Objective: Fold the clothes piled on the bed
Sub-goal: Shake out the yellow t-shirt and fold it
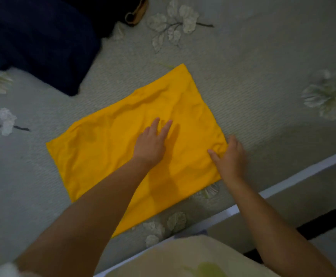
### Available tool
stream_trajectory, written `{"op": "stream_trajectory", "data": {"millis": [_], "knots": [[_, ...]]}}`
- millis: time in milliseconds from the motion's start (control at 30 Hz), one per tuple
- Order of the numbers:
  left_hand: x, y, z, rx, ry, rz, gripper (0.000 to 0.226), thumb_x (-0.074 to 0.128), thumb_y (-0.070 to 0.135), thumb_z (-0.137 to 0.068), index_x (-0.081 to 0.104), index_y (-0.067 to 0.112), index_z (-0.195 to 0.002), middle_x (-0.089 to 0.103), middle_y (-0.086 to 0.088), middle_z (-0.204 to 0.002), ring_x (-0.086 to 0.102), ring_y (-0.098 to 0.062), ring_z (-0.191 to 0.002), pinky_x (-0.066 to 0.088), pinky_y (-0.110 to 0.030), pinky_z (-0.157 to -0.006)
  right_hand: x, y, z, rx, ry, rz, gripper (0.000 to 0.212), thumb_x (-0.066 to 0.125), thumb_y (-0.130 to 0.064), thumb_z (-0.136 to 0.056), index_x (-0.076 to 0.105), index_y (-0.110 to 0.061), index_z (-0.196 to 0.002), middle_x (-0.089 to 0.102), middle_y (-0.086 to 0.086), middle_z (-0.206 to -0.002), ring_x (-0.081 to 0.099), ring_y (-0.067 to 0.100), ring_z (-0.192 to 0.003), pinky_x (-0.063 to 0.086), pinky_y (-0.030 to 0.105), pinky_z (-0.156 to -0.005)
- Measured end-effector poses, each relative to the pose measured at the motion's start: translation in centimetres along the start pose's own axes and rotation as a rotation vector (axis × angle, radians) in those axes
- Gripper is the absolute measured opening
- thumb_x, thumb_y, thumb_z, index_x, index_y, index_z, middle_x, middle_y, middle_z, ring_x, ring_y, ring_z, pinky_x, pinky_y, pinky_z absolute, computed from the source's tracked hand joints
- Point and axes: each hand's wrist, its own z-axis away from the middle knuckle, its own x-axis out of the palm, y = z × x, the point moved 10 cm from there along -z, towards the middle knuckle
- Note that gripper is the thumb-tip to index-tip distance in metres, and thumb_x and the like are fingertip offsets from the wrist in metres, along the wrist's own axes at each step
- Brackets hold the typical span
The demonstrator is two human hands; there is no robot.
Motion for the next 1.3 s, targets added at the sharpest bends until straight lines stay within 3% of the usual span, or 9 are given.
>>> {"op": "stream_trajectory", "data": {"millis": [67,233,433,633,767,900,1000,1100,1300], "knots": [[-0.8,2.8,-4.4,0.067,-0.065,-0.11,0.067,0.038,0.012,-0.092,0.003,0.025,-0.148,0.004,-0.009,-0.155,0.042,-0.033,-0.123,0.04,-0.042,-0.091,0.1,0.5,-0.4,0.005,-0.034,-0.008,0.073,0.063,-0.04,-0.082,0.031,-0.004,-0.138,0.043,0.019,-0.135,0.042,0.033,-0.121,0.034,0.04,-0.096],[-2.7,6.5,-12.4,0.164,-0.088,-0.273,0.076,0.046,0.004,-0.088,0.004,0.028,-0.147,-0.007,-0.003,-0.156,0.052,-0.035,-0.113,0.043,-0.039,-0.073,-0.2,1.2,-0.8,0.0,-0.095,0.054,0.063,0.058,-0.047,-0.084,0.038,-0.012,-0.133,0.051,0.012,-0.127,0.048,0.028,-0.115,0.036,0.037,-0.092],[-1.6,6.4,-14.6,0.263,-0.243,-0.464,0.066,0.05,0.008,-0.088,0.018,0.016,-0.145,0.042,-0.023,-0.129,0.05,-0.04,-0.109,0.043,-0.043,-0.078,0.1,1.5,-0.8,0.015,-0.114,-0.035,0.068,0.053,-0.043,-0.088,0.023,-0.015,-0.142,0.039,0.01,-0.136,0.042,0.025,-0.121,0.037,0.034,-0.091],[-2.6,4.3,-12.6,0.347,-0.209,-0.396,0.038,0.051,0.007,-0.089,0.052,0.007,-0.127,0.033,-0.025,-0.138,0.046,-0.042,-0.115,0.043,-0.045,-0.088,0.6,0.6,0.1,-0.065,-0.098,-0.053,0.062,0.046,-0.045,-0.091,0.024,-0.02,-0.144,0.053,0.014,-0.127,0.05,0.03,-0.113,0.041,0.037,-0.088],[-4.8,1.8,-9.8,0.421,-0.147,-0.304,0.033,0.058,0.002,-0.084,0.058,-0.004,-0.116,0.043,-0.028,-0.13,0.05,-0.046,-0.109,0.041,-0.049,-0.087,0.8,-2.7,2.9,-0.206,-0.102,-0.207,0.071,0.051,-0.045,-0.088,0.021,-0.018,-0.145,0.048,0.01,-0.136,0.052,0.027,-0.114,0.039,0.032,-0.089],[-6.8,-1.4,-3.1,0.604,-0.05,-0.274,0.028,0.048,0.015,-0.08,0.056,-0.001,-0.102,0.053,-0.036,-0.111,0.06,-0.05,-0.087,0.05,-0.052,-0.069,2.7,-7.4,7.8,-0.344,-0.094,-0.104,0.074,0.054,-0.05,-0.085,0.026,-0.015,-0.144,0.065,0.012,-0.095,0.062,0.027,-0.082,0.042,0.033,-0.063],[-5.9,-6.3,1.8,0.672,-0.09,-0.31,0.022,0.034,0.028,-0.077,0.041,0.014,-0.094,0.052,-0.039,-0.112,0.061,-0.05,-0.084,0.05,-0.054,-0.068,4.3,-11.9,13.2,-0.498,0.147,-0.032,0.07,0.051,-0.056,-0.073,0.06,-0.003,-0.117,0.029,-0.01,-0.041,0.036,0.01,-0.034,0.018,0.016,-0.033],[-4.4,-11.2,5.3,0.683,-0.149,-0.367,0.021,0.035,0.028,-0.079,0.039,0.014,-0.094,0.049,-0.039,-0.119,0.059,-0.052,-0.087,0.049,-0.057,-0.071,8.7,-14.2,18.0,-0.518,0.23,-0.017,0.07,0.037,-0.057,-0.073,0.065,-0.004,-0.109,0.045,-0.005,-0.037,0.046,0.009,-0.032,0.042,0.022,-0.039],[-1.5,-18.2,9.2,0.709,-0.142,-0.455,0.023,0.04,0.025,-0.077,0.043,0.01,-0.094,0.054,-0.04,-0.112,0.06,-0.052,-0.073,0.048,-0.061,-0.062,16.0,-17.1,23.5,-0.409,0.316,0.172,0.063,0.057,-0.054,-0.058,0.071,-0.009,-0.1,0.057,-0.004,-0.046,0.055,0.012,-0.042,0.042,0.02,-0.051]]}}
